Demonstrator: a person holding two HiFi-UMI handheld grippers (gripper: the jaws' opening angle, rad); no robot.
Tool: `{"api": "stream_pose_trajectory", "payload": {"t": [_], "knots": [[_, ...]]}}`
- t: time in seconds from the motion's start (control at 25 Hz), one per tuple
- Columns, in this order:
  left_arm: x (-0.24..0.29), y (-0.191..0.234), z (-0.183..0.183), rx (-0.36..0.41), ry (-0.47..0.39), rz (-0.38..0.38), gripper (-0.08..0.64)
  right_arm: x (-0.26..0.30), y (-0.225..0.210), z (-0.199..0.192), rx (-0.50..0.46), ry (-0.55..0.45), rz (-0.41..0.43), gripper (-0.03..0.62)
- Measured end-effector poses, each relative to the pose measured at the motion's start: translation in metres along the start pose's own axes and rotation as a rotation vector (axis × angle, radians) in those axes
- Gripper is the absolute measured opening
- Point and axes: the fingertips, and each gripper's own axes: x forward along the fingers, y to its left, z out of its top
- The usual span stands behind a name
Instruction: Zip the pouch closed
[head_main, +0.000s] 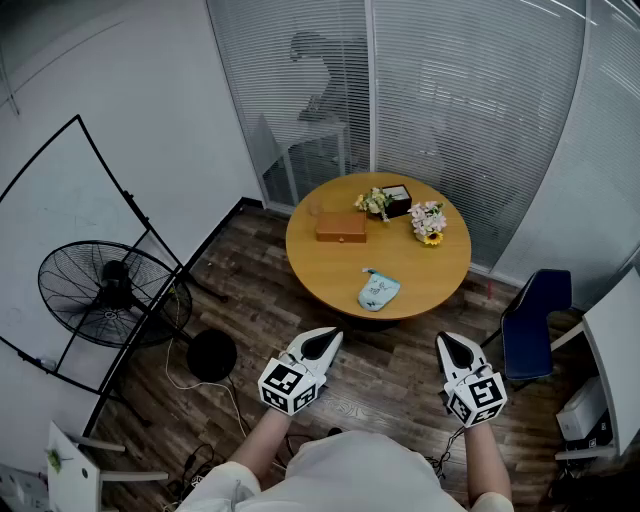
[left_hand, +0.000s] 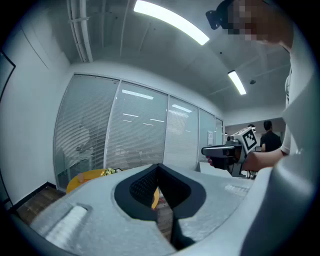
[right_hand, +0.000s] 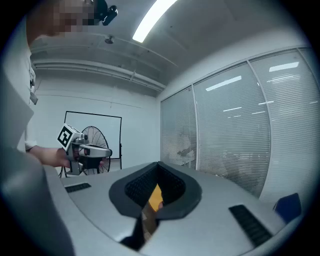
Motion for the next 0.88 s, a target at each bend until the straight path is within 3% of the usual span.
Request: {"api": "stream_pose_trajectory", "payload": {"t": [0.48,0.88], "knots": [[-0.004,-0.004,-0.002,0.000,-0.001,-0.005,0.018,0.001,0.009,0.002,-0.016,0.004,0.013,0.003],[-0.012,0.006,-0.007,0.001,0.011,-0.004,0.021,0.000,0.017,-0.004,0.019,-0.001,-0.026,0.006]]}}
